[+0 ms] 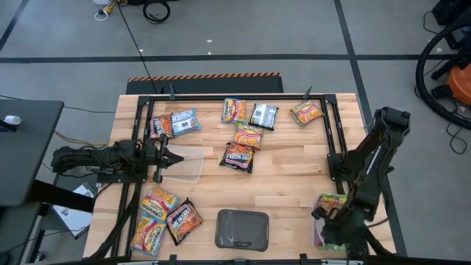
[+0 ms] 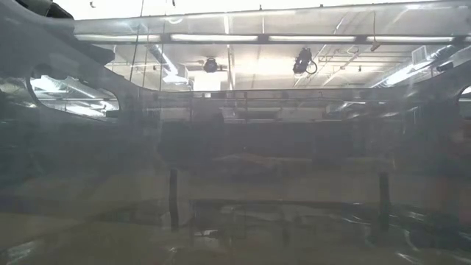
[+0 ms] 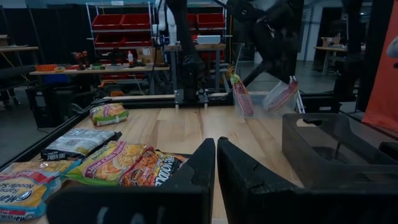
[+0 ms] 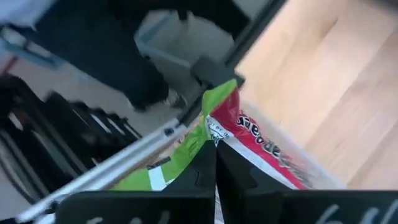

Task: Sort Maruchan noodles
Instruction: Put the bottom green noodle pack into the bottom transparent bin

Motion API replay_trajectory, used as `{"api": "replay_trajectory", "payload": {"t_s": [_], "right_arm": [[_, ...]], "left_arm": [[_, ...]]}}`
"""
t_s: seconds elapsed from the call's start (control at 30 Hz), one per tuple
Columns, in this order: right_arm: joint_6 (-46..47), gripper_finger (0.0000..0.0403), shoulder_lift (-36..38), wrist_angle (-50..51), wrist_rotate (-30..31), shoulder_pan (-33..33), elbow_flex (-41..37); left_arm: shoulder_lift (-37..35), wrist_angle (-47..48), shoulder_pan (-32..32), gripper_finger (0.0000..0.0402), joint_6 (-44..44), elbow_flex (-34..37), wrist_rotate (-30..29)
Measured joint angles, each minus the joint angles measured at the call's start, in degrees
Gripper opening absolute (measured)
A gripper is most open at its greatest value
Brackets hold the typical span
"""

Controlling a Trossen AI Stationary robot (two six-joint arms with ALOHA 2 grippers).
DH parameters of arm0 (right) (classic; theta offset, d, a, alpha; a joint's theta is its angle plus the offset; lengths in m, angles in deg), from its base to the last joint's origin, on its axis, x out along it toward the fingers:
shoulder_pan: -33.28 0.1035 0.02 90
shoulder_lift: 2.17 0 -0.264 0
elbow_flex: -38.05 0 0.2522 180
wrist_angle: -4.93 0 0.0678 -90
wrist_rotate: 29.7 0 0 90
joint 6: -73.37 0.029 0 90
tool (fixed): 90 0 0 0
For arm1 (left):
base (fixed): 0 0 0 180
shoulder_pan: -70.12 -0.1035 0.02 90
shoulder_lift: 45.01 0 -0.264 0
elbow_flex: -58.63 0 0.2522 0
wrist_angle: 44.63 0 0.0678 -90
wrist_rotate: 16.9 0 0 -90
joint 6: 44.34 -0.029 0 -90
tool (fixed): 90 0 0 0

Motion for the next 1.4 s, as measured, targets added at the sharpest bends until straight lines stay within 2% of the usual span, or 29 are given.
{"api": "replay_trajectory", "payload": {"t_s": [0.2,0.4,0.5,0.63,0.8,1.0,1.13,1.4], "right_arm": [[0.7,0.0004,10.4,-3.4,1.2,0.0,-2.8],[4.8,0.0002,19.8,-18.3,1.3,-1.1,-16.1],[7.1,0.0002,22.0,-27.7,1.0,-2.2,-22.6],[9.8,0.0002,21.9,-34.4,-1.5,-3.1,-26.6],[10.7,0.0002,20.0,-35.7,-4.0,-3.3,-26.8],[10.9,0.0002,19.1,-43.0,-6.8,-3.3,-26.8],[9.0,0.0002,18.7,-42.5,-6.7,-3.3,-26.8],[6.3,0.0005,13.0,-41.6,-8.1,-3.2,-26.8]], "left_arm": [[0.0,0.0,0.0,0.0025,0.0,0.0,0.0],[0.0,0.0,0.0,0.0025,0.0,0.0,0.0],[0.0,0.0,0.0,0.0025,0.0,0.0,0.0],[0.0,0.0,0.0,0.0025,0.0,0.0,0.0],[0.0,0.0,0.0,0.0025,0.0,0.0,0.0],[0.0,0.0,0.0,0.0025,0.0,0.0,0.0],[0.0,0.0,0.0,0.0025,0.0,0.0,0.0],[0.0,0.0,0.0,0.0025,0.0,0.0,0.0]]}}
